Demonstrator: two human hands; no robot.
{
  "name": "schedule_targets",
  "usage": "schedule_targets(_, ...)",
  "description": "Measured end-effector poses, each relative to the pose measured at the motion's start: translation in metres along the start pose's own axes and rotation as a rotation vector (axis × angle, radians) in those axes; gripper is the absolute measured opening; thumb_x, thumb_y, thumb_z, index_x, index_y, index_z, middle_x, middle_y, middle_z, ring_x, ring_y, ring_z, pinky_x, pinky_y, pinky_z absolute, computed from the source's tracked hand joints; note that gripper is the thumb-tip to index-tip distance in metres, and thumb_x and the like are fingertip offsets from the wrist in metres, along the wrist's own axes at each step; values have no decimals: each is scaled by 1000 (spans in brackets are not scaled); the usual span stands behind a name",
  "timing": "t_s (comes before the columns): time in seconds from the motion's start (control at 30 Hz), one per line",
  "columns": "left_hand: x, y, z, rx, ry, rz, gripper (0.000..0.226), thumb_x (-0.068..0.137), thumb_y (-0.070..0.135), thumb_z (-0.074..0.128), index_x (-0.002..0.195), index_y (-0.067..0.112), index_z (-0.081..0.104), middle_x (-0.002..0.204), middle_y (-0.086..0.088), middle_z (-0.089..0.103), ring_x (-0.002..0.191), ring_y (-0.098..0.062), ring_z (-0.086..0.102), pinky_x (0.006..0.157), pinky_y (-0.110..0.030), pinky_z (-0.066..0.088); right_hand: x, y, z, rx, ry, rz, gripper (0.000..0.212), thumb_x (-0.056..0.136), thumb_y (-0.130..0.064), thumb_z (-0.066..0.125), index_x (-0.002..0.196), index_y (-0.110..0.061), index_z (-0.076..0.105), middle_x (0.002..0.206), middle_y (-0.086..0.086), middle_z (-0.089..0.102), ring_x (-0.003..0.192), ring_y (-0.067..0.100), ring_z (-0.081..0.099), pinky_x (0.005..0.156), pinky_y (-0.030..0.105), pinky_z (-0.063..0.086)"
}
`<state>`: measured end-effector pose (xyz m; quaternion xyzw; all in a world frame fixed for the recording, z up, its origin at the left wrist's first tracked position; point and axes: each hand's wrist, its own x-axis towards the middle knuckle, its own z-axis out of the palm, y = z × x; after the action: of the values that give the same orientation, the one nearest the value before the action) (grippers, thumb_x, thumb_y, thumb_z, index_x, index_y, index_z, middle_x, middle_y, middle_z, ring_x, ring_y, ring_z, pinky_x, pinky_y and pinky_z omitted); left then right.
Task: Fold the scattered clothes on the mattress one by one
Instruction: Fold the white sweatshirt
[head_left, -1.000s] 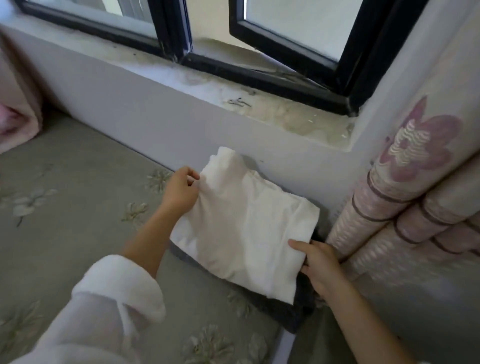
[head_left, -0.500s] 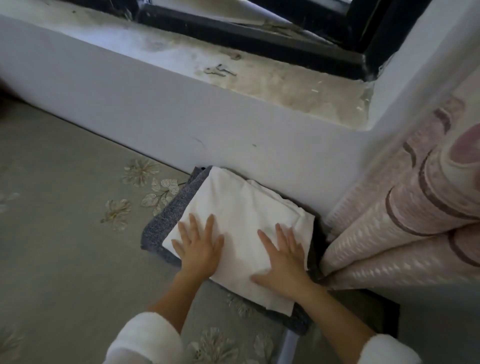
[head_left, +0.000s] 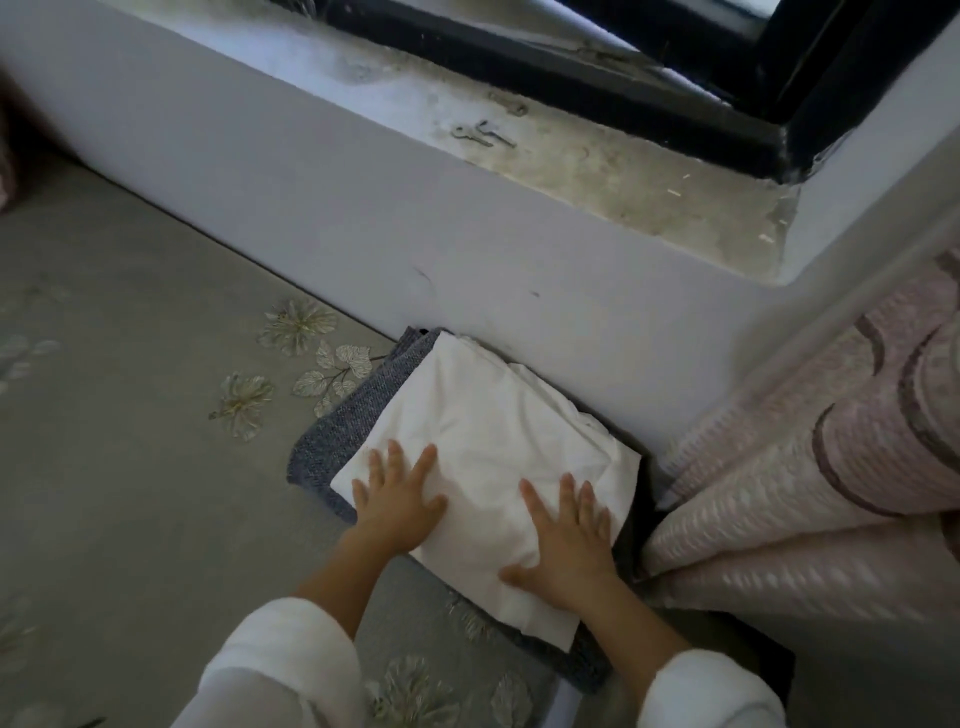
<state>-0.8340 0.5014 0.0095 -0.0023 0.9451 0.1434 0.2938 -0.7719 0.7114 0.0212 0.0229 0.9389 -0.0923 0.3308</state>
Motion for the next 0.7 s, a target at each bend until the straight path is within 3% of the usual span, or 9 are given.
schedule_targets(0.13,-55,-13,4,-275,87,-25,74,96,34,48,152,30,0,161,-7,1,147,-28,2,117,-45,17,-31,-29,-14,-65,56,-44,71,96,-41,42,153,-23,4,161,7,-8,147,28,-7,118,49,1)
schedule_targets(0.27,-140,-36,18,-387,106,-164,73,96,37,48,153,25,3,159,-7,9,144,-27,17,113,-41,25,-76,-73,-5,-137,136,-203,56,98,-37,39,148,-17,22,157,3,16,143,24,16,114,44,18)
schedule_targets(0.37,-213,-59,32,-428,161,-283,69,97,37,46,153,21,8,157,-8,17,141,-25,24,110,-35,26,-119,-109,19,-197,140,-335,45,96,-37,42,137,-17,34,142,5,36,131,25,33,105,40,31)
schedule_targets(0.7,-492,-177,131,-728,406,-710,61,95,34,46,150,18,23,153,-9,29,140,-29,25,113,-38,26,-298,-239,162,-357,-40,-762,45,92,-35,46,132,-13,41,136,10,44,126,29,41,103,37,37)
